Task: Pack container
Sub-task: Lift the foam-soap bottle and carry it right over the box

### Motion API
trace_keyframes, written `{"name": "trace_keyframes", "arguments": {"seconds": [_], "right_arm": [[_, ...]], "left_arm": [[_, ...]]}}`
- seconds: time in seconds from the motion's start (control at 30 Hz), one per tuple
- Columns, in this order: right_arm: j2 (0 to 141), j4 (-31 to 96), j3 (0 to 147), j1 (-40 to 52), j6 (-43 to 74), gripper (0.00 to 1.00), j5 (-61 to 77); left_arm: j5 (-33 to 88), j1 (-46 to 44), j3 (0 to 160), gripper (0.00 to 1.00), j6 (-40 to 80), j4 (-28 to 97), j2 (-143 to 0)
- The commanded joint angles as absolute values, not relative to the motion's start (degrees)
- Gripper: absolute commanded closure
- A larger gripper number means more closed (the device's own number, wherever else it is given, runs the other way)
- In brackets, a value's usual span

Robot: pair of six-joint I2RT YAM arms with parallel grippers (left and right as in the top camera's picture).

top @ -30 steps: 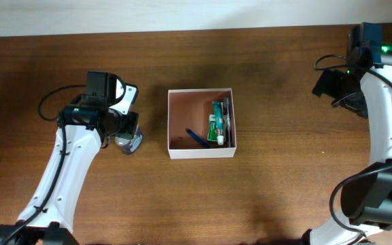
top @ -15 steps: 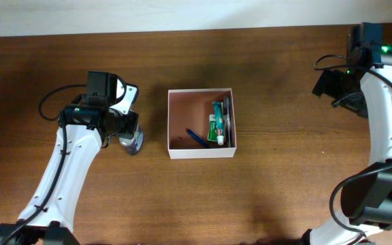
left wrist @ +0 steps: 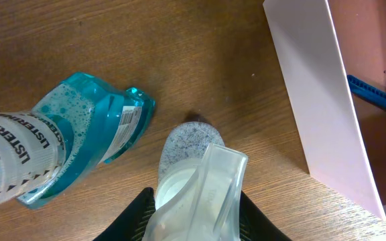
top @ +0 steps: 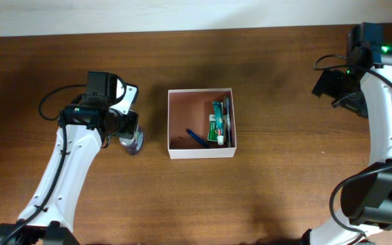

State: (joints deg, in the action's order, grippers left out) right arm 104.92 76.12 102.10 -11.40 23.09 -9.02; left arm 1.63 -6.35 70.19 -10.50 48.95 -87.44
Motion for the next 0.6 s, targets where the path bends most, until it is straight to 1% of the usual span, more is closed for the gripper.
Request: {"name": "trace_keyframes", "arguments": {"seconds": [0.0, 0.3, 0.57], "right_arm": [[104.51, 76.12, 102.54, -11.66, 22.76, 0.02, -9.74], [104.51, 76.12, 102.54, -11.66, 22.76, 0.02, -9.74], [104.51, 76.12, 102.54, -11.66, 22.76, 0.02, -9.74]], "left_arm": [[1.72, -6.35, 72.58, 0.91, -10.81, 48.56, -85.38], [6.79, -6.35, 75.44, 0.90, -10.83, 47.83, -79.15], [9.74, -8.03, 75.75, 0.91, -11.62, 43.31, -75.24]]}}
